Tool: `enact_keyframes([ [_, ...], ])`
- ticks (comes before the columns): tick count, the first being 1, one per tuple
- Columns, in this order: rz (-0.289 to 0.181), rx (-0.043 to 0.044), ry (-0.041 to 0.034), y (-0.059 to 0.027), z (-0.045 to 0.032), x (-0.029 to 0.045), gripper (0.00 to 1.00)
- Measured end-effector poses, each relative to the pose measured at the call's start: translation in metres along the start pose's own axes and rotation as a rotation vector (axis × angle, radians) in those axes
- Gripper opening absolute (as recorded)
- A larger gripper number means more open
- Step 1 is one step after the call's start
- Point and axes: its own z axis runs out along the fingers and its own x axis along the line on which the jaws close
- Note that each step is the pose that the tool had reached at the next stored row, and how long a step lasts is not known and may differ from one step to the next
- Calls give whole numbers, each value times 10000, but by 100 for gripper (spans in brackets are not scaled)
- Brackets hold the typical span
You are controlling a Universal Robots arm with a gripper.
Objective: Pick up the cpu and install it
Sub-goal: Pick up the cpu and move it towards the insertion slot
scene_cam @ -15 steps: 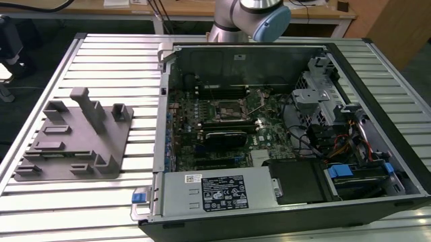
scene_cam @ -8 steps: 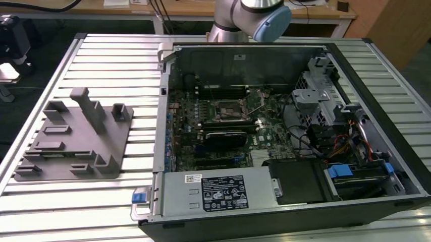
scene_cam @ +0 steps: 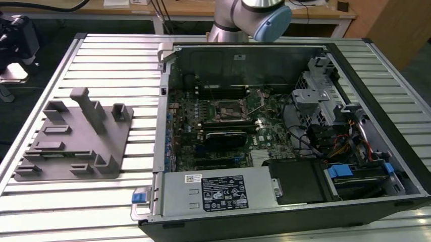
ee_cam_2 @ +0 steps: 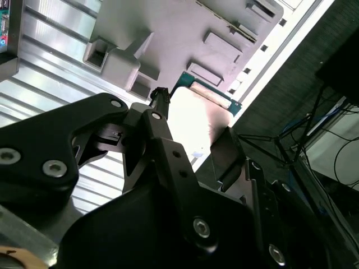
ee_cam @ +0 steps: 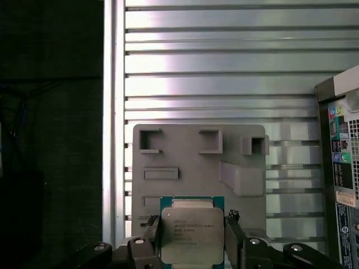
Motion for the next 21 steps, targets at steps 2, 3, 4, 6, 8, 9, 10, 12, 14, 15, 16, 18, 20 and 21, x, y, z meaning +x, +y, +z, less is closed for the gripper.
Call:
enact_keyframes([
  [2,1,0,0,1,0,-25,54],
  [3,1,0,0,2,0,-37,54],
  [4,0,0,-1,2,0,-48,54],
  [6,1,0,0,3,0,-72,54],
  [8,0,0,0,3,0,-97,54],
  [9,0,0,-1,4,0,-110,54],
  [10,1,0,0,4,0,-123,54],
  [12,1,0,0,5,0,-148,54],
  [14,1,0,0,6,0,-175,54],
  [15,1,0,0,6,0,-189,54],
  [16,1,0,0,7,-1,-205,54],
  [18,1,0,0,8,0,-238,54],
  [20,0,0,-1,9,0,-272,54],
  [21,1,0,0,10,-1,-289,54],
])
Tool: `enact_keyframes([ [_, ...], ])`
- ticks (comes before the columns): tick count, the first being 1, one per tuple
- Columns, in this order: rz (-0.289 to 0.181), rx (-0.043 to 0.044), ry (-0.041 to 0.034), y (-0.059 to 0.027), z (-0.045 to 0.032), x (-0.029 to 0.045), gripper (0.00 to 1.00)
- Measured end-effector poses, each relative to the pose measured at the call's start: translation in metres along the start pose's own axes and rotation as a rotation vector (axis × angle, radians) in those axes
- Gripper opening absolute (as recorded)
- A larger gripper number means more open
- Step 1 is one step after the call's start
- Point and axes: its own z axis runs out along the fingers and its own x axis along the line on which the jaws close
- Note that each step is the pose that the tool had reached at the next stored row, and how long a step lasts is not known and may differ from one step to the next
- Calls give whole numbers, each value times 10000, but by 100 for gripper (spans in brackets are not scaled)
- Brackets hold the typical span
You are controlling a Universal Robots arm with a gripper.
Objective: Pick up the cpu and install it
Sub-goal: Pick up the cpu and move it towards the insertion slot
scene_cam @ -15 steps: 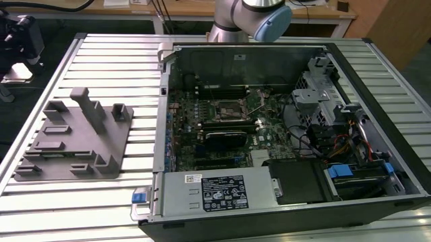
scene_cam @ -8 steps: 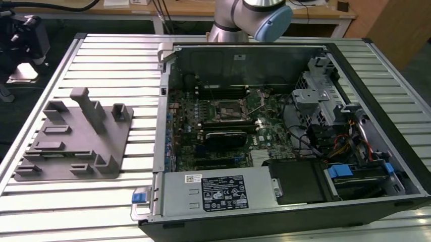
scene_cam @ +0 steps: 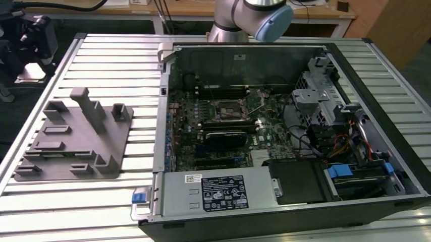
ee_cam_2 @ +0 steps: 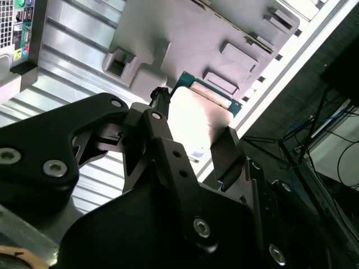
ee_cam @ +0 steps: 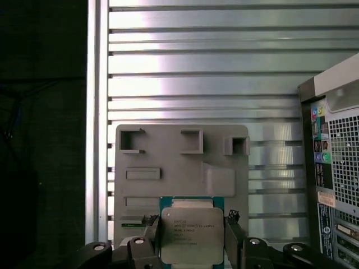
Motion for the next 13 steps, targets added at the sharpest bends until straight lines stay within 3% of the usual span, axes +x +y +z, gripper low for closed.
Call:
enact_keyframes([
  [13,0,0,0,7,0,-228,54],
])
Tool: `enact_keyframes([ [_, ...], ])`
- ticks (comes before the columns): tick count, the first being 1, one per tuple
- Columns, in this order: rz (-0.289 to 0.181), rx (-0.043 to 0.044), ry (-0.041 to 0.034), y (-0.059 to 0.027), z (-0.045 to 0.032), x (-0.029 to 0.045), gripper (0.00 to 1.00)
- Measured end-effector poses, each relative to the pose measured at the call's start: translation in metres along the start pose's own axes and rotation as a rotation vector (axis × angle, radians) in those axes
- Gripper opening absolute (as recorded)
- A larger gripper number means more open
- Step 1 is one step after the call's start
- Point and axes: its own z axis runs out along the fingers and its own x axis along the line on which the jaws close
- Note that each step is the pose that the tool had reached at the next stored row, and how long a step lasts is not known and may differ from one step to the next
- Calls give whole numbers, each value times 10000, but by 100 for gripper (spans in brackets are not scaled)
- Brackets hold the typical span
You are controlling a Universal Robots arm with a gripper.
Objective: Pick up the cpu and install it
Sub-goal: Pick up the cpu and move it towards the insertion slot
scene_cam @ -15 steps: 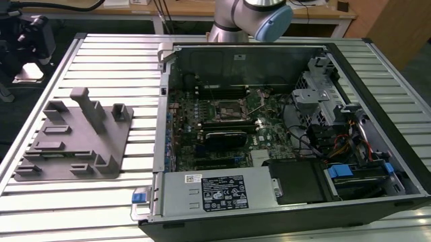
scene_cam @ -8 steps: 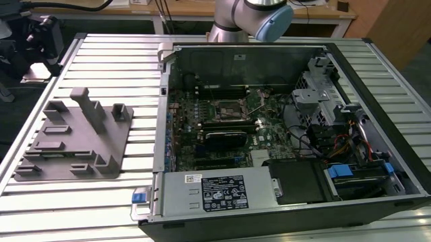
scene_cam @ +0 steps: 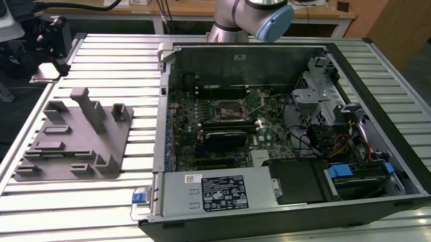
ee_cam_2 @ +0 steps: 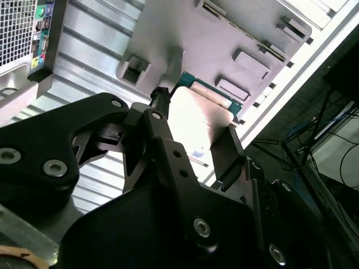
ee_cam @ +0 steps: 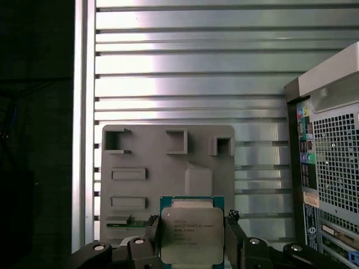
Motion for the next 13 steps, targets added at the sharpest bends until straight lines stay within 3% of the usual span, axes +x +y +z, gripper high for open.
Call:
enact_keyframes([
  [13,0,0,0,8,-1,-232,54],
])
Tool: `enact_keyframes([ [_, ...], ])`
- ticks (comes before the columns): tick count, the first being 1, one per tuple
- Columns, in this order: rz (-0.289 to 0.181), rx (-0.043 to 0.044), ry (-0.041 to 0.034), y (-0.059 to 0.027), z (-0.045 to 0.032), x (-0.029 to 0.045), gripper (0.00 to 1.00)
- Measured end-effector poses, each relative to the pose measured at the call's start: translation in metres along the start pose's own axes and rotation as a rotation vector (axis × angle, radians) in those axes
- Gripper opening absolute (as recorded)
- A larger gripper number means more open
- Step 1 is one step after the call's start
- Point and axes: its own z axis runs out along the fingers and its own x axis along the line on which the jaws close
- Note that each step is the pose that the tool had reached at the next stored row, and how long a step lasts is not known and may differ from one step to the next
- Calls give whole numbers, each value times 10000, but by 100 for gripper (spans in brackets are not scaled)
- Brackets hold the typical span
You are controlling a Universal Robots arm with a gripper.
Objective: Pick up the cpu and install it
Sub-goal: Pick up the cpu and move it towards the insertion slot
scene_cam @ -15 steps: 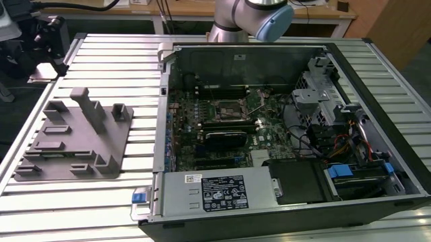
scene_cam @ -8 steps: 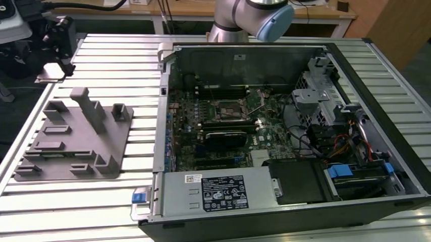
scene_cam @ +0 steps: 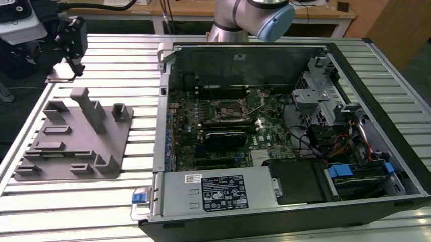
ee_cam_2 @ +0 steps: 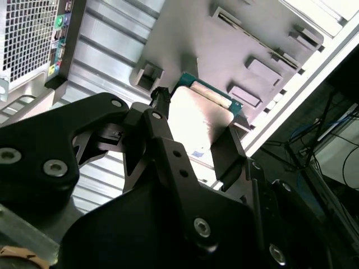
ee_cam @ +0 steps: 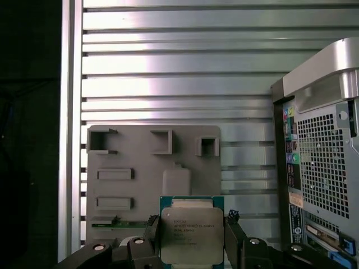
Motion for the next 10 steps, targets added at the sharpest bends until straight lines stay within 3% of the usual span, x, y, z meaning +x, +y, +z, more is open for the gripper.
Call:
enact_keyframes([
  [10,0,1,0,7,0,-176,54],
])
